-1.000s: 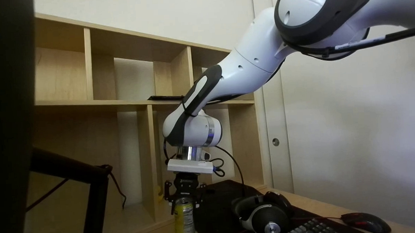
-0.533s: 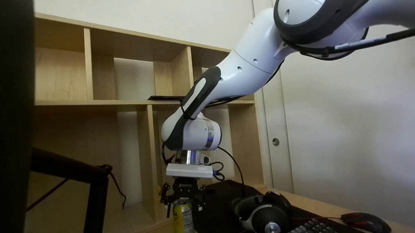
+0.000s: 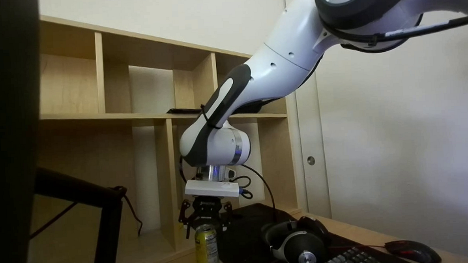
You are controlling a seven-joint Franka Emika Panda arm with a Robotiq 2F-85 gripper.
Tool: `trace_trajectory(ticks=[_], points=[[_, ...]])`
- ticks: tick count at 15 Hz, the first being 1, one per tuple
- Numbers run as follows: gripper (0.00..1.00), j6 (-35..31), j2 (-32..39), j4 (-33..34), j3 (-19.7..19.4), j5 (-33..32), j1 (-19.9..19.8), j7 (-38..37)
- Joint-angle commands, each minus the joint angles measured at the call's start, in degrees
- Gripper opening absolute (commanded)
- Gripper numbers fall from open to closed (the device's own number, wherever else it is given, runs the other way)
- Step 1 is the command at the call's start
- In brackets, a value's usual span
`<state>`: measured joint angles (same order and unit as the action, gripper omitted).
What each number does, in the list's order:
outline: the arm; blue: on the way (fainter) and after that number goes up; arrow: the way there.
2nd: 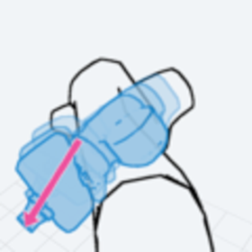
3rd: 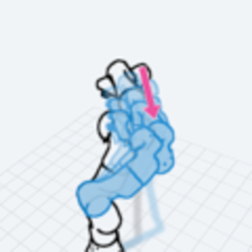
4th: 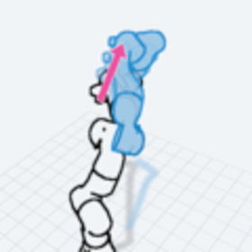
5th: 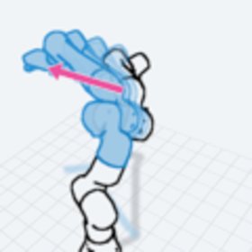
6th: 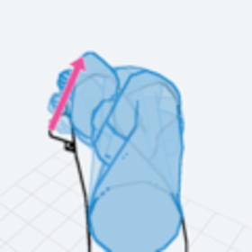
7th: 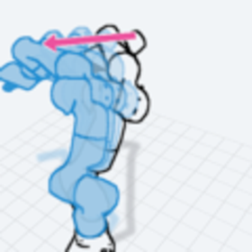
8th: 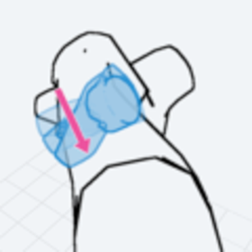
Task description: Move the yellow can to the left
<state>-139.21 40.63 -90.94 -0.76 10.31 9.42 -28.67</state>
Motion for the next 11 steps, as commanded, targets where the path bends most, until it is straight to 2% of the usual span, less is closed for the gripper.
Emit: trace_trajectory(ticks=[1,7,8,11], points=[[1.0,-4.72,-3.52,-6.16,-3.15,-3.03,2.76,-3.54],[1.0,-6.53,-5.38,-9.4,-6.07,-7.85,4.93,-8.86],[1.0,-4.78,-2.99,-5.73,-4.64,-6.78,3.51,-7.5],[1.0,-4.77,-2.91,-5.67,-4.68,-6.91,3.55,-7.7]])
